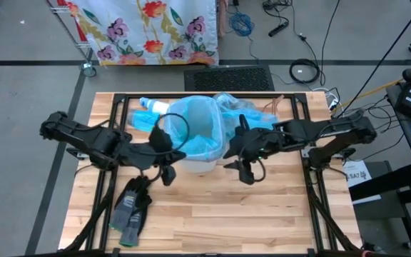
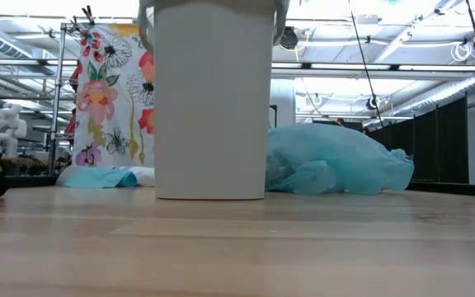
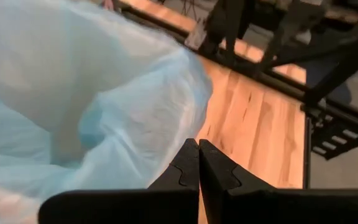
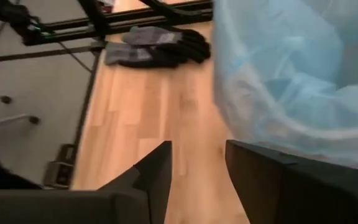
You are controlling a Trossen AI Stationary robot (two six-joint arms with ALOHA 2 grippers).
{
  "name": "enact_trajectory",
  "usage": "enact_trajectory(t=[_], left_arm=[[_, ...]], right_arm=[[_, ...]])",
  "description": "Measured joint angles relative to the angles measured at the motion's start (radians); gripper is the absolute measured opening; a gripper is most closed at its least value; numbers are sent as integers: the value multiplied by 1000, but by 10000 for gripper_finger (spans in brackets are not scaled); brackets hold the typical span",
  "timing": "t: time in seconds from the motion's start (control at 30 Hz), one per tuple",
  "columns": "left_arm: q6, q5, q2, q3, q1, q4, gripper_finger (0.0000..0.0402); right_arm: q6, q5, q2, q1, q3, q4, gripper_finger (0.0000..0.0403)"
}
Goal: Place trash/remove bag and relplace
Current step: Put the trash bag into the trash bin
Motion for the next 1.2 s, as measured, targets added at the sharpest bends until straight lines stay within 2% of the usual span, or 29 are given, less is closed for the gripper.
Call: enact_trajectory(t=[0.17, 0.33, 0.43, 0.57, 0.67, 0.8, 1.0, 1.13, 1.2], left_arm=[[-11, -54, -42, 0, -43, -8, 0], [-192, -187, -62, -1, -117, -170, 0], [-318, -271, -78, -42, -171, -231, 0], [-459, -323, -117, -132, -227, -244, 0], [-554, -329, -160, -217, -249, -236, 0], [-579, -329, -219, -330, -258, -171, 0], [-578, -325, -340, -450, -220, -129, 0], [-508, -323, -443, -495, -150, -125, 0], [-438, -330, -485, -503, -89, -119, 0]], right_arm=[[36, -15, -27, 20, 0, -6, 147], [105, 98, -64, 23, 0, -47, 128], [110, 102, -97, 22, 0, -76, 95], [112, 85, -158, 31, -40, -83, 19], [156, 87, -225, 30, -129, -33, 10], [229, 89, -324, 39, -334, 134, 3], [370, 86, -467, 50, -706, 523, 1], [381, 81, -538, -11, -870, 808, 1], [370, 74, -557, -75, -907, 887, 1]])
